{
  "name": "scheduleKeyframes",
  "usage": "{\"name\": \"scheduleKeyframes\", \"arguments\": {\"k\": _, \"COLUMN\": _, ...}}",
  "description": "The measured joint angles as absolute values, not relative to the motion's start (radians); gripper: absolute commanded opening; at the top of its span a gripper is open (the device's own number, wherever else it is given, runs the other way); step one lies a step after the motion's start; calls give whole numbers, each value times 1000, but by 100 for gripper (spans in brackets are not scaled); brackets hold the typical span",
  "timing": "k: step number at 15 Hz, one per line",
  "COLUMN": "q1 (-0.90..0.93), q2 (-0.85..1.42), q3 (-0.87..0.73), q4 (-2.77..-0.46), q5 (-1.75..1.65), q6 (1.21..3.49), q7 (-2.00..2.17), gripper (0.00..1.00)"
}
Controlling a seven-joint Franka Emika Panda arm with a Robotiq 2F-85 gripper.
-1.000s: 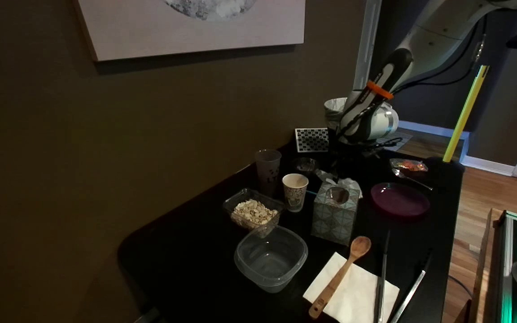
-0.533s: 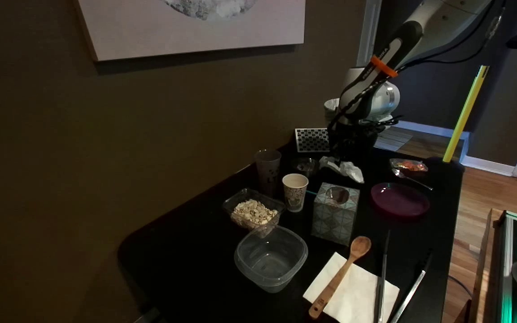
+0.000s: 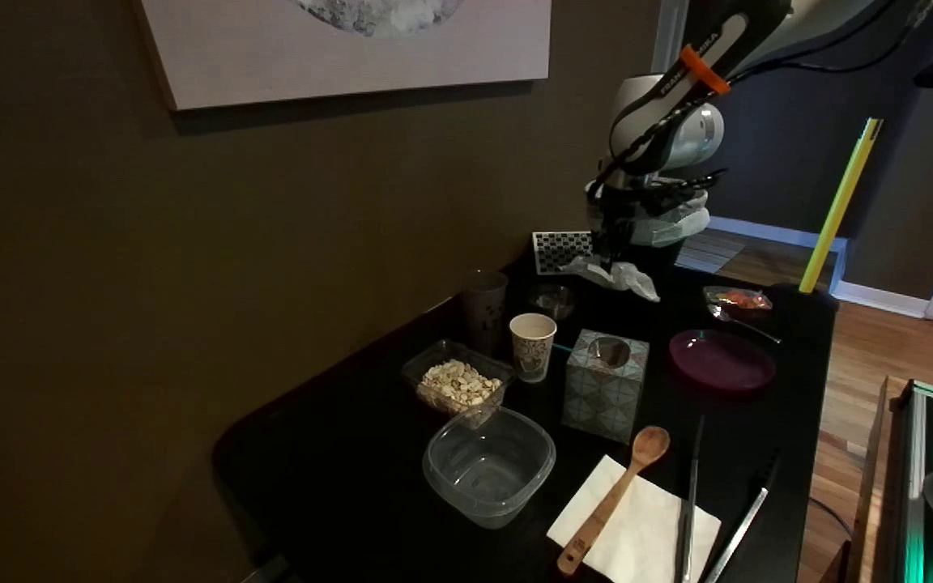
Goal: Put some contents from the bowl onto the white towel, then put the towel in the bin
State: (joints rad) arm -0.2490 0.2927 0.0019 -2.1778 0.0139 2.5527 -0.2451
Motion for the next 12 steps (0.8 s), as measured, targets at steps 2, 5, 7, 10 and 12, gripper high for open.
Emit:
{"name": "scheduleKeyframes", "arguments": {"k": 2, "q1": -239, "q2": 238, "q3": -2, "q4": -2175, "q5": 14, "q6": 2498, "q7": -249, "gripper": 2}}
{"name": "scheduleKeyframes", "arguments": {"k": 5, "q1": -223, "q2": 150, "q3": -19, "q4": -2165, "q5": 3, "q6": 2416, "q7": -263, "gripper": 2}}
{"name": "scheduleKeyframes", "arguments": {"k": 7, "q1": -221, "q2": 98, "q3": -35, "q4": -2146, "q5": -4, "q6": 2367, "q7": -298, "gripper": 2}}
{"name": "scheduleKeyframes", "arguments": {"k": 10, "q1": -223, "q2": 53, "q3": -80, "q4": -2088, "q5": -7, "q6": 2315, "q7": -377, "gripper": 2}}
{"name": "scheduleKeyframes", "arguments": {"k": 12, "q1": -230, "q2": 50, "q3": -118, "q4": -2035, "q5": -8, "q6": 2308, "q7": -424, "gripper": 2}}
